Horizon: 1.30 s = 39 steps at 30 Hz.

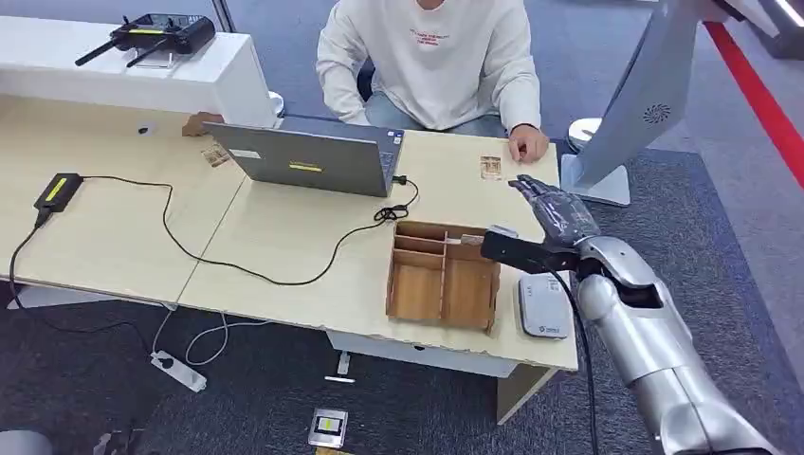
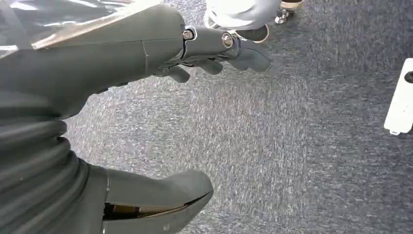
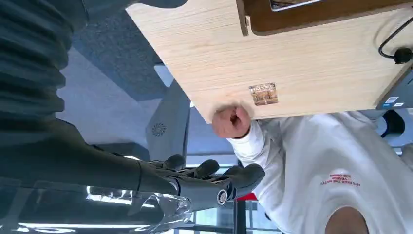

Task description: Pass the card to the sensor for recognition and then transmit it.

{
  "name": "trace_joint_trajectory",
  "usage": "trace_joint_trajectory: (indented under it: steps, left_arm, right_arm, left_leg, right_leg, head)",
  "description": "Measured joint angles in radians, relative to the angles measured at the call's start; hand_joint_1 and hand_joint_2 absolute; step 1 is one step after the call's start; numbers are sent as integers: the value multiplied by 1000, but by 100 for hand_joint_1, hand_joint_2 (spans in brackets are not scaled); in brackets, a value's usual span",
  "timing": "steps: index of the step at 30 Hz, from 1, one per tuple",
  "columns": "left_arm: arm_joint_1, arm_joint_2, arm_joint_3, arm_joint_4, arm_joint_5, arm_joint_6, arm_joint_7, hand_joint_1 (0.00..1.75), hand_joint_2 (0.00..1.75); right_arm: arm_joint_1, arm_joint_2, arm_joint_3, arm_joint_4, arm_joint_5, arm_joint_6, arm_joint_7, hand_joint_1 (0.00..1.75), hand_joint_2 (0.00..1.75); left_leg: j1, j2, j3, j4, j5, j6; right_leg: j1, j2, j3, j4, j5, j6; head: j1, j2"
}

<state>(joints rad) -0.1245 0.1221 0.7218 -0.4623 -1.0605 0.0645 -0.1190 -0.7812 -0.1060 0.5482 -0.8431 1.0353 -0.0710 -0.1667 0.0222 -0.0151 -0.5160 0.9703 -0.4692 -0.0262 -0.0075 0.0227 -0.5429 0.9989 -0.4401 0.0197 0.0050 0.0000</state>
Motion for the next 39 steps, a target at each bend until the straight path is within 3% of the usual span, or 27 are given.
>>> trace_joint_trajectory:
  steps: [35,39]
  left_arm:
    - [-2,0,21,15,2,0,2,0,175]
    - [-5,-3,23,18,3,7,13,0,175]
  right_arm:
    - [0,17,0,-9,-2,12,-4,0,175]
    - [-1,27,3,-7,-3,17,-30,0,175]
  left_leg:
    - [0,0,0,0,0,0]
    - [0,0,0,0,0,0]
  right_leg:
    - [0,0,0,0,0,0]
    - [0,0,0,0,0,0]
  head:
    - [0,0]
    - [0,0]
